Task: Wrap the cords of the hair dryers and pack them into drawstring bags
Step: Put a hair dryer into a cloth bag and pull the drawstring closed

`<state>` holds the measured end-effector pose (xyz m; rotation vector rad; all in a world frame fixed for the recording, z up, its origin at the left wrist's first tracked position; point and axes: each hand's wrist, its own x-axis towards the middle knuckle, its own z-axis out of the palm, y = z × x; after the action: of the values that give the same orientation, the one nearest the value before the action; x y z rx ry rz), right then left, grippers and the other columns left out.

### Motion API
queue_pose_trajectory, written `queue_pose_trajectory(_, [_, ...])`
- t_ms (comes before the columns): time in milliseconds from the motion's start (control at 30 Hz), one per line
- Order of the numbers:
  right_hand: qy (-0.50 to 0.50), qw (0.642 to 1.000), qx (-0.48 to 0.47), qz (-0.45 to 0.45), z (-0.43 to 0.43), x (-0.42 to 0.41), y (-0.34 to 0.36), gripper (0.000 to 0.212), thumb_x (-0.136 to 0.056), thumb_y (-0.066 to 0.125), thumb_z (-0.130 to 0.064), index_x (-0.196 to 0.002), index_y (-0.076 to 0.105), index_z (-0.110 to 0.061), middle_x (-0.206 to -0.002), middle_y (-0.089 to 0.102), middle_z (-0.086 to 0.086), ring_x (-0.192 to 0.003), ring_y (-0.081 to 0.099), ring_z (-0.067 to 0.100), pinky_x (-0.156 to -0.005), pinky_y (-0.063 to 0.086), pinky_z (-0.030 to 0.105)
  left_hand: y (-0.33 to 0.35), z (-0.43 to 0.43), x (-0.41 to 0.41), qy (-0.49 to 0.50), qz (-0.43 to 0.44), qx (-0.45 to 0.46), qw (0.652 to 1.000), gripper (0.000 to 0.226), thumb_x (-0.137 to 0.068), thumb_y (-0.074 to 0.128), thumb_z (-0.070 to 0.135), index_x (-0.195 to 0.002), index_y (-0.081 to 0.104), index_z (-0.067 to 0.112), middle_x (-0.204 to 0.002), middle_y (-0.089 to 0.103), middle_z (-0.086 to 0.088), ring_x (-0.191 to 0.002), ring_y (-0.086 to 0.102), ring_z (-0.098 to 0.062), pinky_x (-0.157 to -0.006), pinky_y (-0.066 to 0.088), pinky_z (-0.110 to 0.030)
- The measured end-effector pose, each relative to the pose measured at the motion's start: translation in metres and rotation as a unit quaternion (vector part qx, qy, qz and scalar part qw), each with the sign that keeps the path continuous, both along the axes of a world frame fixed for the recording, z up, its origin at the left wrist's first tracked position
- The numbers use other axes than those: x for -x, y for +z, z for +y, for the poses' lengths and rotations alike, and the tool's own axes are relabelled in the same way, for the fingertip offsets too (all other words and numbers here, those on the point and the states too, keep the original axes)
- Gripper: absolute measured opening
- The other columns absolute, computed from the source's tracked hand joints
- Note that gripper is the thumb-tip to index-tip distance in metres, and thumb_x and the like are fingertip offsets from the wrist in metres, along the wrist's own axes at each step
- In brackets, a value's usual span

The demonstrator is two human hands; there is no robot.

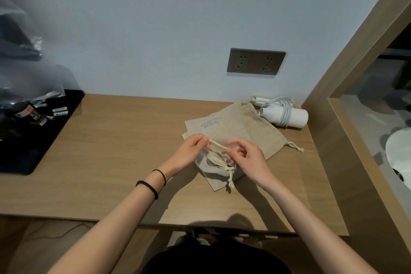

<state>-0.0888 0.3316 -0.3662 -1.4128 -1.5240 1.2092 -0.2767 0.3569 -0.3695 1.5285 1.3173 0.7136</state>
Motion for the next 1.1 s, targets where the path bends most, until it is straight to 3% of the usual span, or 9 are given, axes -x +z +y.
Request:
queue_pose_trajectory(67, [-0.009,0.999,-0.005,-0.033,0.000,0.002,-0.002,0.016,-0.092,0.058,-0.009,-0.104,0.053,-0.018,-0.070,0.066,0.003,-0.058,0.059,0.005,-0.060,0.049,0.019,-0.011,0.007,0.000,0.020,-0.003,0.032,0.999,0.030,-0.101,0.041,0.018,-0.079,0.059,0.013,-0.076,0.057,0.002,-0.067,0.047,-0.004,-0.055,0.037,-0.006])
queue_pose_trajectory(133, [0.011,0.993,-0.025,-0.111,0.000,0.001,-0.004,0.012,-0.092,0.055,-0.010,-0.099,0.056,-0.020,-0.071,0.065,-0.002,-0.059,0.059,0.005,-0.060,0.049,0.022,-0.024,0.009,-0.003,0.026,-0.001,0.063,0.998,0.027,-0.100,0.045,0.018,-0.087,0.066,0.008,-0.067,0.056,0.003,-0.054,0.048,-0.002,-0.048,0.037,-0.009])
queue_pose_trajectory(267, [0.059,0.966,-0.048,-0.247,-0.006,0.001,-0.008,0.022,-0.093,0.054,-0.008,-0.099,0.073,-0.017,-0.082,0.066,-0.011,-0.070,0.056,-0.003,-0.069,0.041,0.012,-0.040,0.010,-0.008,0.038,-0.011,0.070,0.997,0.021,-0.097,0.052,0.013,-0.091,0.068,0.001,-0.062,0.057,0.000,-0.044,0.047,0.004,-0.053,0.043,-0.016])
queue_pose_trajectory(367, [0.100,0.945,-0.045,-0.307,-0.012,0.003,-0.016,0.020,-0.091,0.056,-0.015,-0.103,0.072,-0.019,-0.087,0.060,-0.001,-0.078,0.053,0.012,-0.069,0.037,0.023,-0.042,0.013,-0.009,0.036,0.008,0.063,0.997,0.021,-0.095,0.055,0.016,-0.088,0.071,0.004,-0.061,0.061,0.002,-0.049,0.050,0.001,-0.060,0.046,-0.024])
queue_pose_trajectory(467, [0.113,0.931,-0.028,-0.347,-0.014,0.005,-0.024,0.022,-0.081,0.067,-0.034,-0.100,0.070,-0.022,-0.087,0.047,-0.001,-0.077,0.047,0.014,-0.065,0.030,0.023,-0.045,0.012,-0.009,0.029,0.025,0.056,0.998,0.019,-0.095,0.056,0.019,-0.088,0.072,0.012,-0.062,0.063,0.003,-0.057,0.054,-0.008,-0.066,0.050,-0.031])
queue_pose_trajectory(600, [0.138,0.924,-0.028,-0.355,-0.013,0.003,-0.030,0.037,-0.075,0.076,-0.034,-0.110,0.069,-0.025,-0.089,0.046,-0.002,-0.077,0.043,0.009,-0.058,0.031,0.015,-0.046,0.009,-0.008,0.023,0.026,0.050,0.998,0.021,-0.095,0.055,0.020,-0.081,0.070,0.017,-0.063,0.064,0.004,-0.057,0.055,-0.013,-0.068,0.053,-0.040])
queue_pose_trajectory(767, [0.086,0.947,-0.076,-0.299,-0.016,-0.004,-0.036,0.015,-0.084,0.070,-0.029,-0.097,0.076,-0.027,-0.075,0.060,0.000,-0.065,0.048,0.012,-0.060,0.036,0.027,-0.045,0.004,-0.005,0.024,0.029,0.044,0.998,0.018,-0.095,0.056,0.021,-0.090,0.072,0.016,-0.066,0.067,0.005,-0.056,0.055,-0.010,-0.071,0.053,-0.039])
queue_pose_trajectory(933, [0.026,0.983,-0.012,-0.182,-0.012,-0.016,-0.035,0.009,-0.081,0.074,-0.023,-0.088,0.078,-0.026,-0.074,0.072,-0.001,-0.064,0.059,0.012,-0.061,0.044,0.028,-0.041,-0.002,-0.003,0.019,0.050,0.043,0.998,0.021,-0.095,0.056,0.020,-0.087,0.074,0.013,-0.066,0.066,0.007,-0.057,0.053,-0.008,-0.072,0.051,-0.033])
queue_pose_trajectory(1100, [0.058,0.973,-0.030,-0.221,-0.007,-0.026,-0.035,0.008,-0.084,0.069,-0.029,-0.086,0.076,-0.026,-0.072,0.069,0.000,-0.063,0.058,0.018,-0.061,0.046,0.032,-0.037,-0.009,-0.007,0.033,0.086,0.036,0.995,0.024,-0.095,0.056,0.022,-0.085,0.075,0.013,-0.068,0.068,0.006,-0.058,0.054,-0.006,-0.071,0.051,-0.030])
